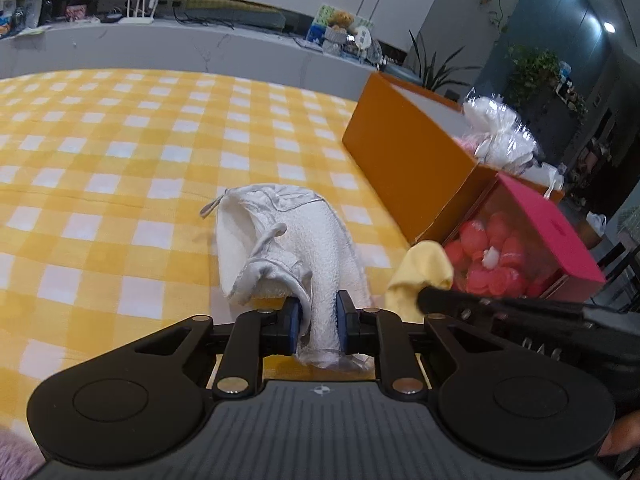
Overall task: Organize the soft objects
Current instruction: 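Carry the white cloth with the left tool while the right tool carries the yellow cloth over the box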
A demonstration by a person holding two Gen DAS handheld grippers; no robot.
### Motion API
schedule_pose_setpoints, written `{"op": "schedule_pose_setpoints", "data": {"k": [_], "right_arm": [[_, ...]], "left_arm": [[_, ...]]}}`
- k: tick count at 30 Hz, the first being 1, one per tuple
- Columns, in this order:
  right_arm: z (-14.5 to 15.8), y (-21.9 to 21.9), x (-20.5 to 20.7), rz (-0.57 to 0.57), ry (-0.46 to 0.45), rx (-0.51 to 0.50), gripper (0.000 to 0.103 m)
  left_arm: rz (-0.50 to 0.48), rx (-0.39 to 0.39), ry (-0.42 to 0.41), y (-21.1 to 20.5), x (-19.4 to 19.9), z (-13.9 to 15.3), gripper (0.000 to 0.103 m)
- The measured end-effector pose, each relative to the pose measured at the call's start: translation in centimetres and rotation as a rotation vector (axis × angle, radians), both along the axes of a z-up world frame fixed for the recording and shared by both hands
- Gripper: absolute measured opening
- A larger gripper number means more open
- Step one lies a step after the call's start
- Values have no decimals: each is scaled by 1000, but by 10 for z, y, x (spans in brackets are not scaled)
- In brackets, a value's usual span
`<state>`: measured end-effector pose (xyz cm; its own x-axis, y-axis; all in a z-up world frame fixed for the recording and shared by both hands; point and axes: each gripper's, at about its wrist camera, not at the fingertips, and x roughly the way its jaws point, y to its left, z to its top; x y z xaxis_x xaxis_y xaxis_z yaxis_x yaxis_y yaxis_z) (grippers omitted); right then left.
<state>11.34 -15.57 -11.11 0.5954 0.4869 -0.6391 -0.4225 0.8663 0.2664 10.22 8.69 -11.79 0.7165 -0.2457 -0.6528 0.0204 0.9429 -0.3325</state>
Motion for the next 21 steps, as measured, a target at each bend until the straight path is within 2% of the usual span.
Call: {"op": "schedule_pose_setpoints", "data": {"k": [5,9,15,21], "right_arm": [[29,-5,-11,9,-86,11,2],[55,-18,-15,-1,-143,21,2],[91,-48,-16,-19,-208,0,2],[118,-77,-4,-20,-234,-53,2]], "left_arm": [[52,-18,-66,2,-19,25,20],[46,-32,-119,-6,-26,51,20],[-19,-54,-186,-32,-16,90,20],[-99,-43,-217,-64,8,113,20]]}}
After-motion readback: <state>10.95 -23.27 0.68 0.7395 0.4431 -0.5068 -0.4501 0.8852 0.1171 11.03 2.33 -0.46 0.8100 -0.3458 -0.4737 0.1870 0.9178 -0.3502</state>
